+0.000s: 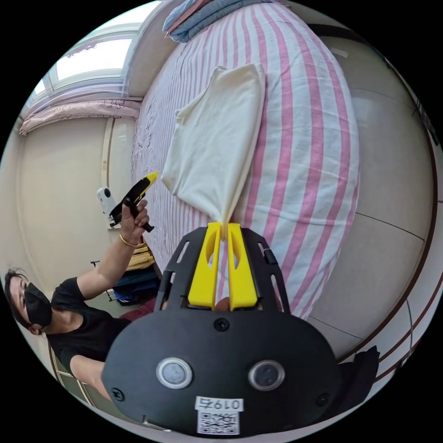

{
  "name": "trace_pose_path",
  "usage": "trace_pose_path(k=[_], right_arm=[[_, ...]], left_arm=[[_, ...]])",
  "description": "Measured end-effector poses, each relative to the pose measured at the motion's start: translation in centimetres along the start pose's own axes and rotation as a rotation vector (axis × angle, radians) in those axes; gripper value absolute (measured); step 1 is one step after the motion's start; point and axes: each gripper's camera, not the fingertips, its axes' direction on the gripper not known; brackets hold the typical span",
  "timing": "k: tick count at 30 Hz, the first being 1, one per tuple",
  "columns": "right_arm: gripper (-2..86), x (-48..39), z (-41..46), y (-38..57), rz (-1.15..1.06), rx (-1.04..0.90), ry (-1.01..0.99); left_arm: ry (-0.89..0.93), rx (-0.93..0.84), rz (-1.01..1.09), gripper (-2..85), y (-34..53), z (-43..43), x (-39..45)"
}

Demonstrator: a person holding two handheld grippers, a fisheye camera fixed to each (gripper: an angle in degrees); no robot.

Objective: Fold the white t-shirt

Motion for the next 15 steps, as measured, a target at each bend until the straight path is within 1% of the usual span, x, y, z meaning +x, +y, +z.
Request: trace_pose_path(k=[1,4,8,12,15], right_arm=[[0.5,0.0,-0.2,0.2,-0.004,0.0,0.002],[0.2,-0.2,-0.6,0.8,-0.015,0.004,0.005],[-0.3,-0.6,-1.3,1.5,-0.027,0.001,0.016],[-0.4,-1.3,-2.5,2.2,-0.037,-0.006,0.026],[0.3,-1.7,-2.1,2.7,-0.02,-0.036,0.049]], left_arm=[[-0.052,-0.036,0.012,3.4,-1.0,0.5,0.7],[-0.099,-0.133,-0.022,4.4,-2.7,1.9,1.2],[-0.106,-0.214,-0.029,2.5,-4.3,2.6,1.5],[-0.142,-0.234,-0.014,1.7,-5.4,2.0,2.1],[-0.134,-0.238,-0.041,2.0,-5.9,1.5,2.0]])
